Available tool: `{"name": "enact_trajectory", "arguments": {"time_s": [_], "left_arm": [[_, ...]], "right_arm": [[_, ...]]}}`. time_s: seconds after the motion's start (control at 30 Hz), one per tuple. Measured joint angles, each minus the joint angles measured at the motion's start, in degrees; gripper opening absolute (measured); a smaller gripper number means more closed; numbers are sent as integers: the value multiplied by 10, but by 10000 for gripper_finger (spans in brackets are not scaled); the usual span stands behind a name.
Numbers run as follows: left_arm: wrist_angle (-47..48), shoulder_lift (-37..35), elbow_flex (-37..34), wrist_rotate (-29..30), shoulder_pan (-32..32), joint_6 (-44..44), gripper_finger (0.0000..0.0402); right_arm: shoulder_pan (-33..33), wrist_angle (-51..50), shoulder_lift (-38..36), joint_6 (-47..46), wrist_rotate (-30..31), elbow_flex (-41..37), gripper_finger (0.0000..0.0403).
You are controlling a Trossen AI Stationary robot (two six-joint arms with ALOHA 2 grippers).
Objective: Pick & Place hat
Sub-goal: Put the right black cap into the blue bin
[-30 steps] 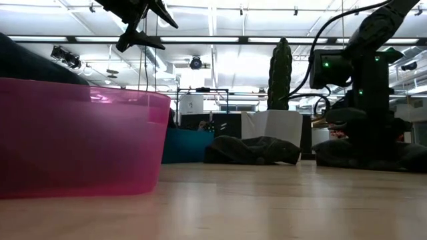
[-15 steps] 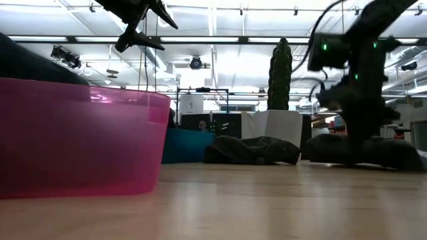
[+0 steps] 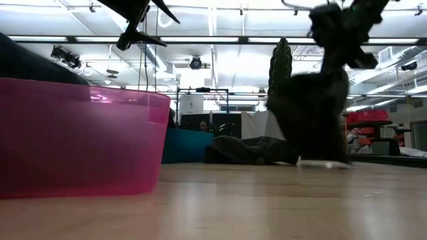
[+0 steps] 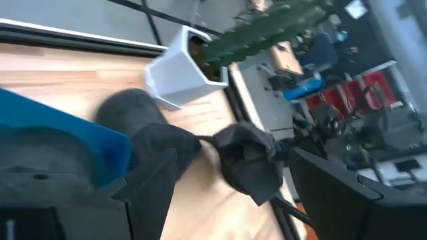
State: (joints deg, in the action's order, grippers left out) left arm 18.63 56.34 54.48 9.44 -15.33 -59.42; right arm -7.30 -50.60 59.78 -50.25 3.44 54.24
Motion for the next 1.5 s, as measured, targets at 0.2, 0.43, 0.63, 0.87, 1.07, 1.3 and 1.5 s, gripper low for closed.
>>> {"name": "enact_trajectory", "arguments": {"time_s": [0.2, 0.43, 0.63, 0.87, 1.07, 1.3, 1.5], "left_arm": [[-69, 0, 0, -42, 20, -42, 295], [-179, 14, 0, -53, 59, -107, 295], [-271, 64, 0, -53, 82, -162, 295], [-324, 123, 0, -53, 92, -202, 295], [-397, 167, 0, -53, 92, -231, 295], [-398, 200, 0, -59, 92, -270, 295], [-408, 214, 1, -49, 92, -272, 295]], "right_arm": [[7, 49, -3, 14, 25, 53, 0], [7, 162, -1, 17, 28, 60, 0], [7, 222, 11, 39, 25, 60, 0], [7, 279, 33, 57, 4, 60, 0], [8, 304, 61, 68, -36, 61, 0], [20, 359, 88, 75, -44, 61, 0], [25, 380, 110, 76, -62, 61, 0]]}}
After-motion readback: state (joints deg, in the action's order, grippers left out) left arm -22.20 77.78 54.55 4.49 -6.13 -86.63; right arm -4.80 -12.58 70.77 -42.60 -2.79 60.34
